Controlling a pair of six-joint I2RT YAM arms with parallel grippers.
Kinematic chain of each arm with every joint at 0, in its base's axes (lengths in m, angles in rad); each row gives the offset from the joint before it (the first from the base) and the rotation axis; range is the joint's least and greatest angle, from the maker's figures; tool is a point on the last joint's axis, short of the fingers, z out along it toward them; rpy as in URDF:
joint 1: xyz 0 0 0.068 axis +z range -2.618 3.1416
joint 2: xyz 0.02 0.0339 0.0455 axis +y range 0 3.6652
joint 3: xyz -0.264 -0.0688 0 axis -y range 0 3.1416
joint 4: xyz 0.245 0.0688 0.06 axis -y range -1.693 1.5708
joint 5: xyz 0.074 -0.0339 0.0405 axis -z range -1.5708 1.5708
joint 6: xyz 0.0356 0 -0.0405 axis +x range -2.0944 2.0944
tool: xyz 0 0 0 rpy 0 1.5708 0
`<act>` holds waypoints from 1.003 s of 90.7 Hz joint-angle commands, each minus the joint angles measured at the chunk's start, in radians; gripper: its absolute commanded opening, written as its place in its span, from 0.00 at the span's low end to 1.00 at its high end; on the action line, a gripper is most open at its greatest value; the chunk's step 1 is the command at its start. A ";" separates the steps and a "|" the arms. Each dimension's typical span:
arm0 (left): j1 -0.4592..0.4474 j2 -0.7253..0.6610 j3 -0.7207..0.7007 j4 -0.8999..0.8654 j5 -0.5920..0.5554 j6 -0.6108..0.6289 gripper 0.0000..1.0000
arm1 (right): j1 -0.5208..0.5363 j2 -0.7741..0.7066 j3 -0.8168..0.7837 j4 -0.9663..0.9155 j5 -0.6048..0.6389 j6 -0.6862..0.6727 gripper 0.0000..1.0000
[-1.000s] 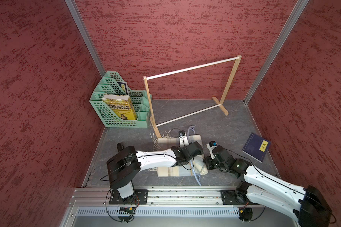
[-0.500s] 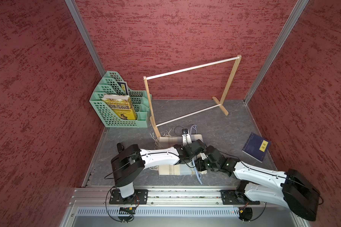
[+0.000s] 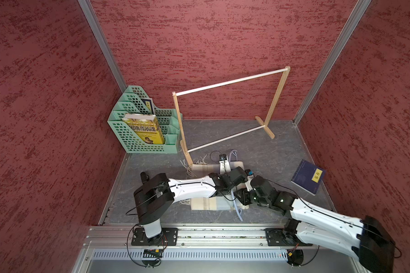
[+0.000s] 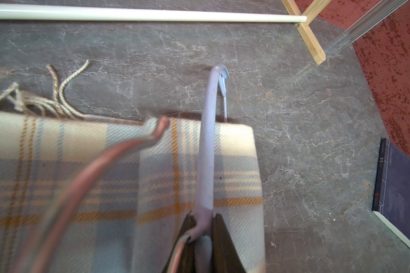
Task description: Hang the scarf on the hanger
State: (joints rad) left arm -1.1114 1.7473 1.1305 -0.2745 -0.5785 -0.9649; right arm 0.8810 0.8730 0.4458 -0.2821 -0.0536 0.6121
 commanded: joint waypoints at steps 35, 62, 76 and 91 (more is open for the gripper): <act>0.022 0.088 0.175 -0.075 0.060 0.109 0.00 | 0.064 -0.248 0.051 -0.422 0.218 0.052 0.46; 0.022 0.214 0.400 -0.236 0.077 0.162 0.00 | 0.163 -0.127 0.169 -0.472 0.277 0.048 0.50; 0.023 0.262 0.452 -0.258 0.071 0.173 0.00 | 0.246 -0.049 0.201 -0.497 0.354 0.105 0.50; 0.024 0.284 0.463 -0.255 0.071 0.169 0.00 | 0.297 -0.060 0.189 -0.536 0.436 0.203 0.50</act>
State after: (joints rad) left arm -1.0920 1.9980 1.5692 -0.5011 -0.5220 -0.8104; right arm 1.1454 0.8333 0.6155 -0.7734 0.2794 0.7284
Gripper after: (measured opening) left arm 0.141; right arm 0.499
